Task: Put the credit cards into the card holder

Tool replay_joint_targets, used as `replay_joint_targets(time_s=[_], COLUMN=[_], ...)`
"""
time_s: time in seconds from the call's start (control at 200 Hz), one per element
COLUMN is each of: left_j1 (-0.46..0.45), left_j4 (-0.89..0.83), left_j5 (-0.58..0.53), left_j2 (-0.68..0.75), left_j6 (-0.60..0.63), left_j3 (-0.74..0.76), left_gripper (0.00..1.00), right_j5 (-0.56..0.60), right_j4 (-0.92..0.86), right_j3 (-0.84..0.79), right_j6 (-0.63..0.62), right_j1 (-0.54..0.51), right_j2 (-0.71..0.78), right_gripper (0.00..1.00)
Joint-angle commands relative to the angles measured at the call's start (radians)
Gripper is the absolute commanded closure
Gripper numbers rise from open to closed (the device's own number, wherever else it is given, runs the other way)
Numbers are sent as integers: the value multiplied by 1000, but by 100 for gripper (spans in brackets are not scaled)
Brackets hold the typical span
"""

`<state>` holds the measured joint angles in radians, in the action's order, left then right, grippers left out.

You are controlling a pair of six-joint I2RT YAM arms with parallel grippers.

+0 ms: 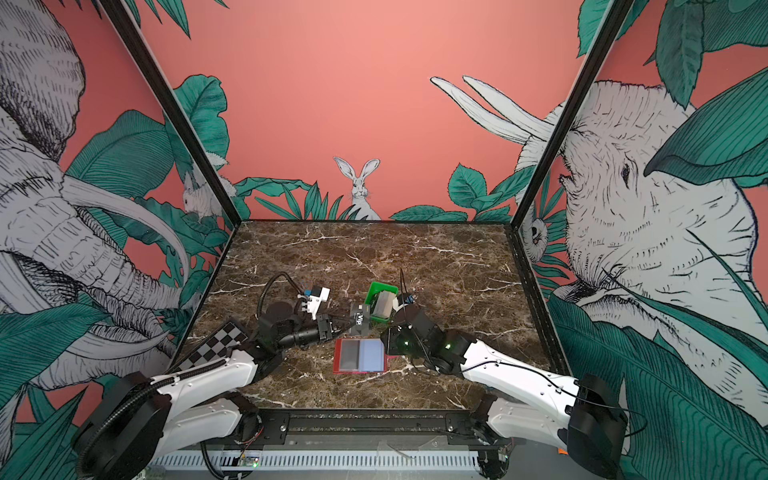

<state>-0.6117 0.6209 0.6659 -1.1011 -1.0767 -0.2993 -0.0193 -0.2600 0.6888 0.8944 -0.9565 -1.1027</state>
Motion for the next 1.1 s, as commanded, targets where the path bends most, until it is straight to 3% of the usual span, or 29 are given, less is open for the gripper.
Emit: replay_joint_targets(time_s=[0.0,0.385,1.095], left_j1=[4,0,-76], left_j4=[-157,-174,-78], left_j5=[3,-52,-159], left_j2=[67,96,-8], left_j6=[84,119,72], left_j3=[43,119,143], left_gripper=[95,95,97], right_j5=[57,18,-2], right_j4=[4,58,89], right_j3=[-28,-24,-8], right_j6=[26,80,95], right_j1=[-15,-18,-16], right_j2=[-36,-227,-358], right_gripper=[81,85,87])
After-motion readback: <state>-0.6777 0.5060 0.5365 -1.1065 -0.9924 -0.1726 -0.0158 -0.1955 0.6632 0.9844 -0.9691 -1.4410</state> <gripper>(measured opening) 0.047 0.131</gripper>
